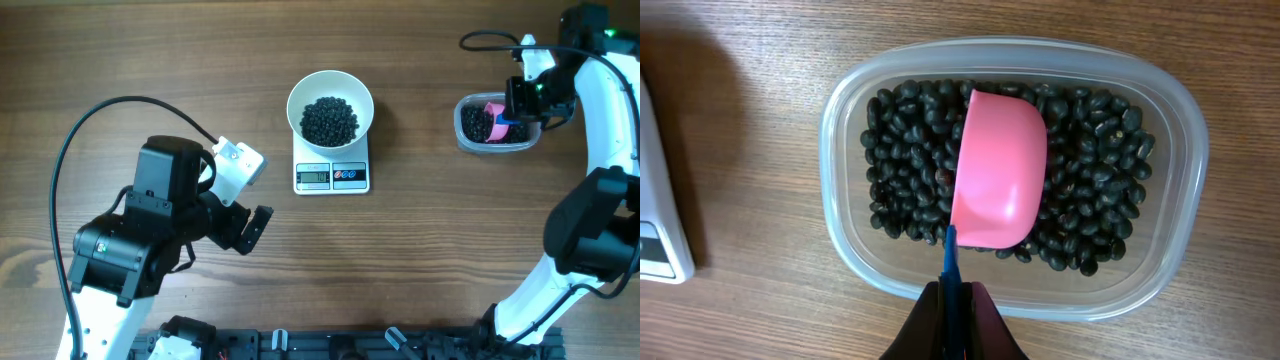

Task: Scoop item into bowl and weigh 150g on scale
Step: 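Lower the scoop into the beans in the tub with the right gripper, then scoop beans and lift the pink scoop out of the tub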

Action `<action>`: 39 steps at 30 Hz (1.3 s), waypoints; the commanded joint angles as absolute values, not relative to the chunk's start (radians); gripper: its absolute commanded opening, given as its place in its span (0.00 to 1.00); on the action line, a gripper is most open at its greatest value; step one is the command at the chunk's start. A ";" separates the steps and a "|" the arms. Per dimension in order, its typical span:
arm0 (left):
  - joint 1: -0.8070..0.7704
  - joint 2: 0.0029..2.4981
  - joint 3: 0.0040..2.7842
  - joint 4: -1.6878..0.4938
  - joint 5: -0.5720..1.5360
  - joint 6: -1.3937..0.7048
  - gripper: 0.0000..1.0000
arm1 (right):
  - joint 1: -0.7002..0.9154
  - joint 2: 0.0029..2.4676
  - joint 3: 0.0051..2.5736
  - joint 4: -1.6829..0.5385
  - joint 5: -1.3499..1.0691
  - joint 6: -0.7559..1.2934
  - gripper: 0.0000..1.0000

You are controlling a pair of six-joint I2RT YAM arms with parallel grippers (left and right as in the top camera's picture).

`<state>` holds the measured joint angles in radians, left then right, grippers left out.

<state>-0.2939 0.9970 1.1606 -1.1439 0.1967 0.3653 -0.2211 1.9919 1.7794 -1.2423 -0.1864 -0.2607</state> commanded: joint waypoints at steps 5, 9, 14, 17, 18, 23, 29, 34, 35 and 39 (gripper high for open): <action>-0.287 0.997 1.178 -1.141 0.212 0.385 1.00 | -0.224 2.024 1.773 -1.245 -0.328 -0.298 0.05; -0.287 0.997 1.178 -1.141 0.212 0.385 1.00 | -0.224 2.024 1.773 -1.270 -0.385 -0.319 0.05; -0.287 0.997 1.178 -1.141 0.213 0.386 1.00 | -0.224 2.024 1.773 -1.284 -0.421 -0.353 0.04; -0.287 0.997 1.178 -1.141 0.212 0.386 1.00 | -0.232 2.024 1.773 -1.284 -0.420 -0.367 0.04; -0.287 0.997 1.178 -1.141 0.212 0.385 1.00 | -0.242 2.024 1.772 -1.283 -0.420 -0.368 0.04; -0.287 0.997 1.178 -1.141 0.212 0.386 1.00 | -0.322 2.024 1.771 -1.286 -0.495 -0.393 0.04; -0.287 0.997 1.178 -1.141 0.212 0.385 1.00 | -0.416 2.024 1.680 -1.255 -0.513 -0.393 0.04; -0.287 0.997 1.178 -1.141 0.212 0.386 1.00 | -0.477 2.024 1.557 -1.201 -0.571 -0.393 0.04; -0.287 0.997 1.178 -1.141 0.212 0.385 1.00 | -0.489 2.024 1.545 -1.201 -0.579 -0.394 0.04; -0.287 0.997 1.178 -1.141 0.213 0.386 1.00 | -0.544 2.024 1.543 -1.204 -0.675 -0.419 0.04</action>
<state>-0.2939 0.9970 1.1606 -1.1439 0.1967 0.3653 -0.5102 1.9991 1.5620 -1.1957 -0.6151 -0.3790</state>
